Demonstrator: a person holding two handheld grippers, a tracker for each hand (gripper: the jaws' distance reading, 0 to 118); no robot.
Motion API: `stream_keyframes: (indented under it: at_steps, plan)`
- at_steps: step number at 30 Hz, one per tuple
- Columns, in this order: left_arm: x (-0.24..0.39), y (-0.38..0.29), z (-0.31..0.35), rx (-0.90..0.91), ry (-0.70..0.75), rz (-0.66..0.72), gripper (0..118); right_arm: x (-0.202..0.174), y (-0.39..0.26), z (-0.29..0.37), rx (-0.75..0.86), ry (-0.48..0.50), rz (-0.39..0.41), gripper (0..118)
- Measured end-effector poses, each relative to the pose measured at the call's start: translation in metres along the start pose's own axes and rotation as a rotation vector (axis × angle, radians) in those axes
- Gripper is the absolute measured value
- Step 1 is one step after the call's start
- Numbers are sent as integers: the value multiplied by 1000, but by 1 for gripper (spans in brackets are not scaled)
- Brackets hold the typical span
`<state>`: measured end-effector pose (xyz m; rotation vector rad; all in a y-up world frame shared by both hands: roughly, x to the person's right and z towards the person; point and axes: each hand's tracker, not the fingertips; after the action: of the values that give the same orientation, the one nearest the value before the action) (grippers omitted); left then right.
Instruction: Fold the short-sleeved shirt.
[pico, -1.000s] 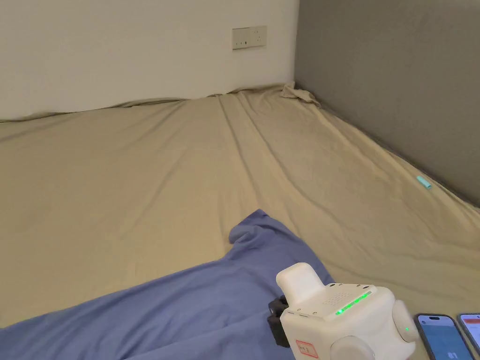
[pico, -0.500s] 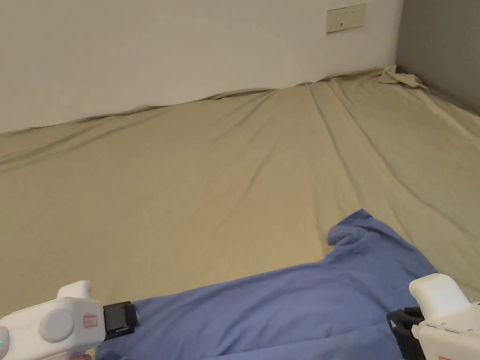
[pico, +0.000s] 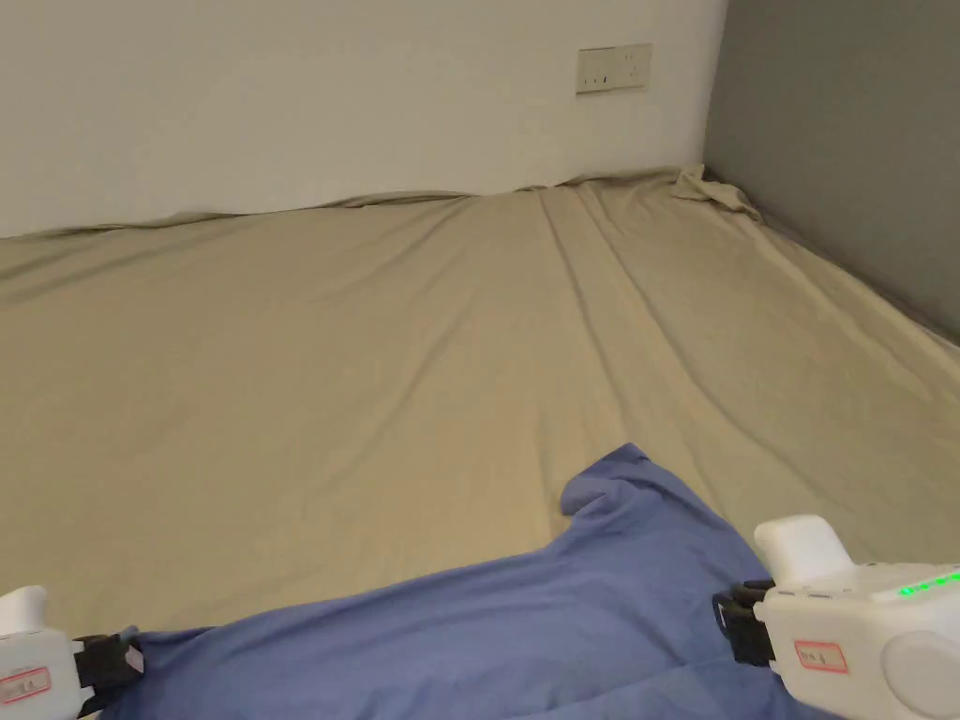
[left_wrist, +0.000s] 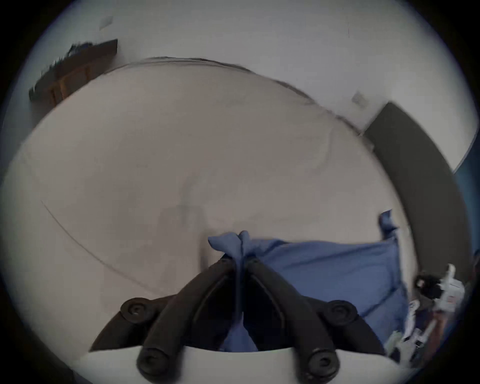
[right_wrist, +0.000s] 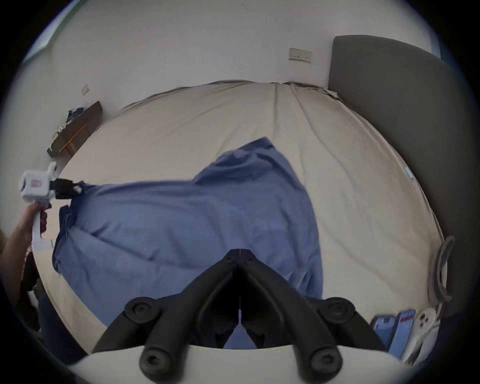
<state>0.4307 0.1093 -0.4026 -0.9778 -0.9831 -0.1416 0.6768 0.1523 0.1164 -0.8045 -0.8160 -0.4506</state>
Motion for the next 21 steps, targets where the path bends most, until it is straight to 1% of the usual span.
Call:
stream_keyframes:
  at_steps: [1,2,3,4,5,6,8,10,12,13,14,15,16,17,18,19,20,21]
  plan:
    - [14,-3,12,5,8,-1,2,11,14,-8,14,45,-31,3]
    - [19,-5,19,-21,7,12,2,24,29,-18,20,86,-65,6]
    - [22,-5,24,-17,-2,11,2,33,42,-28,12,93,-75,35]
    - [24,-5,30,-10,-16,11,3,41,55,-41,-2,87,-76,106]
    - [22,2,32,-11,-25,13,3,47,66,-59,-54,68,-80,118]
    - [24,3,34,-24,-36,24,2,59,77,-58,11,35,-81,115]
    - [28,2,39,-25,-38,19,3,61,87,-89,-82,8,-62,116]
    - [22,7,37,-33,-43,25,2,64,92,-114,-198,-42,-49,116]
    - [21,6,36,-40,-32,23,2,62,87,-136,-263,-97,-14,115]
    - [17,7,34,-47,-29,29,2,60,85,-144,-298,-121,9,106]
    - [13,7,33,-53,-29,34,2,58,82,-149,-311,-163,34,83]
    - [12,6,32,-57,-28,39,3,55,82,-150,-313,-179,46,42]
    - [11,6,32,-61,-25,46,2,52,80,-147,-285,-159,53,7]
    - [7,6,31,-63,-26,49,2,46,80,-139,-177,-148,48,6]
    - [6,5,31,-63,-24,49,2,41,80,-134,-134,-138,70,5]
    - [5,6,32,-64,-25,50,2,38,80,-132,-151,-89,69,5]
    - [4,6,33,-67,-28,54,3,38,80,-131,-196,-39,42,5]
    - [2,6,34,-68,-35,61,2,38,80,-126,-190,-43,33,4]
